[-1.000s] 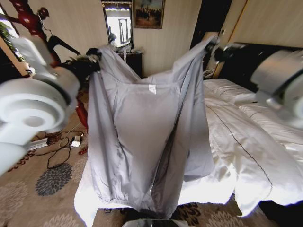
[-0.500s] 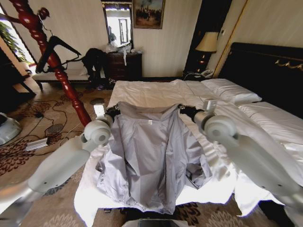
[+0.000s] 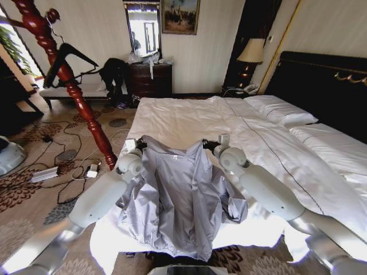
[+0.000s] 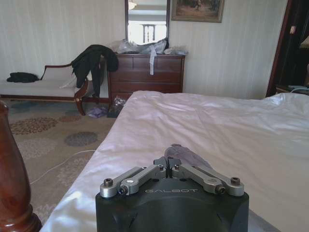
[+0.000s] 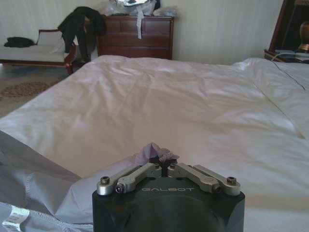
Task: Pick up the clothes from the bed and hang them on the clothes hanger.
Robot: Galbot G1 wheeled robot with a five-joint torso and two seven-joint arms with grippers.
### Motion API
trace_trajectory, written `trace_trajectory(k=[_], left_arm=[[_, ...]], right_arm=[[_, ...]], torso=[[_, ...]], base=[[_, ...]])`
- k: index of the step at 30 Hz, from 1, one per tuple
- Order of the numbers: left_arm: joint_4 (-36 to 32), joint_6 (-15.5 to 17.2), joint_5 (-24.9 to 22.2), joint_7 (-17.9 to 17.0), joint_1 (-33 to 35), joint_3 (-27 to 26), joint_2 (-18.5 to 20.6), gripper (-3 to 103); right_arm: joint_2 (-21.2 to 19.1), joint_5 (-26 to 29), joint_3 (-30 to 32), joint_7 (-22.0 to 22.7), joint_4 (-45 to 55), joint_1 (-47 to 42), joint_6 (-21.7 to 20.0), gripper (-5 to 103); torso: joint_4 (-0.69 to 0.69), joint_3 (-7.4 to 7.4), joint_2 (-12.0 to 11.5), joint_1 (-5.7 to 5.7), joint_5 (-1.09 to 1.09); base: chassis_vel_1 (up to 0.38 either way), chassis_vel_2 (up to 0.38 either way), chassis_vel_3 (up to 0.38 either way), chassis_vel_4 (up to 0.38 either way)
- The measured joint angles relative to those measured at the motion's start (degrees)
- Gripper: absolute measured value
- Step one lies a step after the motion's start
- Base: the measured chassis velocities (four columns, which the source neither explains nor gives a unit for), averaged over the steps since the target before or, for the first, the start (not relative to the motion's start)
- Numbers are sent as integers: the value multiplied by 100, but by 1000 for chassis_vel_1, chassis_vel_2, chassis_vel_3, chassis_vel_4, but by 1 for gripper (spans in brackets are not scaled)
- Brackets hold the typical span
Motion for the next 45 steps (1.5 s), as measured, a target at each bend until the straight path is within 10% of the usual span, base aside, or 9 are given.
trace_trajectory(k=[10, 17, 29, 35, 41, 43, 45], left_arm=[[643, 53, 289, 74, -104, 181, -301, -2], [418, 832, -113, 266, -38, 288, -125, 30], [-92, 1070, -517, 599, 133, 225, 323, 68], [-275, 655, -1520, 1037, 152, -171, 427, 95], [-607, 1150, -3034, 1191, 304, -464, 655, 100], [-553, 1155, -3045, 1185, 310, -473, 652, 100], [-102, 901, -1760, 938, 235, -334, 584, 100]], right_arm=[[271, -187, -162, -66, -482, -4, 58, -3], [146, -277, -252, -138, -376, -153, 144, 28], [-284, -291, -62, -283, 371, -607, 301, 67], [-636, -298, 427, -205, 925, -1110, 294, 93], [-1011, -347, 755, -200, 1253, -1476, 301, 100], [-1050, -365, 788, -198, 1280, -1517, 308, 100], [-1119, -384, 857, -156, 1377, -1617, 315, 100]], torso=[[3, 0, 0, 0, 0], [2, -1, 1, 0, 0], [4, -1, 1, -1, 0], [1, -1, 1, -1, 1], [4, -1, 1, -2, 0], [4, -1, 1, -2, 0], [0, -1, 1, -2, -1]], base=[[0, 0, 0, 0], [0, 0, 0, 0], [0, 0, 0, 0], [0, 0, 0, 0], [0, 0, 0, 0], [0, 0, 0, 0], [0, 0, 0, 0]])
